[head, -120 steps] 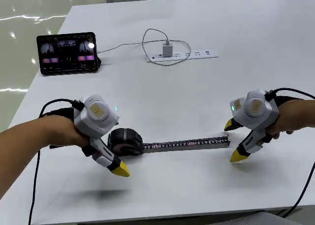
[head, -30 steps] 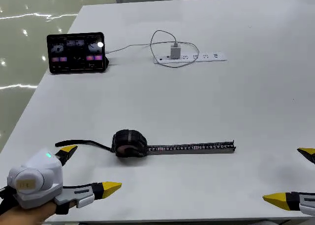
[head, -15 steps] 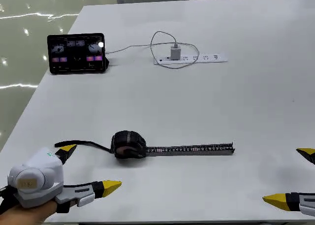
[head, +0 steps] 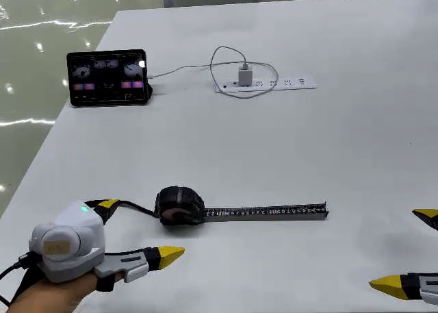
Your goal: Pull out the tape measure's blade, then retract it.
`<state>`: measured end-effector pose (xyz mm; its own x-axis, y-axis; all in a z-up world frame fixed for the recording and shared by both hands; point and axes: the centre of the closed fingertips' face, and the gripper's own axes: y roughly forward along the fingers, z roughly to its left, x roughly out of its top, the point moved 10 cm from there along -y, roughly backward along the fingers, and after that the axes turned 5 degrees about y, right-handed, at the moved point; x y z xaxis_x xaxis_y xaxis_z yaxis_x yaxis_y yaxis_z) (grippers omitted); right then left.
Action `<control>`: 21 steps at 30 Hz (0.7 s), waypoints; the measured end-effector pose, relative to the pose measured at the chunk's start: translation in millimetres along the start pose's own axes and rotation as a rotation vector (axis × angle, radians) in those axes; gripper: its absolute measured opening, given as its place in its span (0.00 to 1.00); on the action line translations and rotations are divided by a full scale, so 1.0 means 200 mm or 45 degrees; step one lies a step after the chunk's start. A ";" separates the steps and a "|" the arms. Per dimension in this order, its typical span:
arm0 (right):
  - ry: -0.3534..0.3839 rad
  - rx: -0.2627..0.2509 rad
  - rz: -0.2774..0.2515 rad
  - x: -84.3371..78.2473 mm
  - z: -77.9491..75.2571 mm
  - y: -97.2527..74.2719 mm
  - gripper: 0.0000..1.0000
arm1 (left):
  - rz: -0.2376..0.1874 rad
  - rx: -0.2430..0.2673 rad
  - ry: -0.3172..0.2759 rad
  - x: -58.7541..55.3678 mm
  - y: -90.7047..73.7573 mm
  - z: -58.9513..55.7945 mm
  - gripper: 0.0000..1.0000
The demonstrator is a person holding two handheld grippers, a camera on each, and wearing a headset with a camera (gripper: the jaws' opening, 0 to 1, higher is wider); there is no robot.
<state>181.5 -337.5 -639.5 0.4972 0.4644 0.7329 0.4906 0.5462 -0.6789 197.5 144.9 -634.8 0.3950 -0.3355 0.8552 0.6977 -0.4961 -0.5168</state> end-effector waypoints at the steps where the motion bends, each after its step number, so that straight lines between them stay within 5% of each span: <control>1: -0.006 0.005 0.001 0.01 0.00 0.00 0.99 | 0.014 0.012 -0.001 0.01 0.01 0.00 0.99; 9: -0.121 0.063 0.049 0.09 -0.03 0.00 0.99 | -0.036 0.026 -0.084 0.09 0.06 -0.05 0.99; 15: -0.175 0.102 0.101 0.14 -0.06 0.02 0.99 | -0.010 0.104 -0.078 0.13 0.11 -0.08 0.99; 21: -0.242 0.131 0.131 0.20 -0.08 0.04 0.99 | 0.008 0.108 -0.092 0.14 0.15 -0.11 0.99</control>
<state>216.8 -325.6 -615.1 0.3923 0.6388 0.6619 0.3638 0.5531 -0.7495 216.5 103.4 -626.8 0.4394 -0.2786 0.8540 0.7419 -0.4234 -0.5199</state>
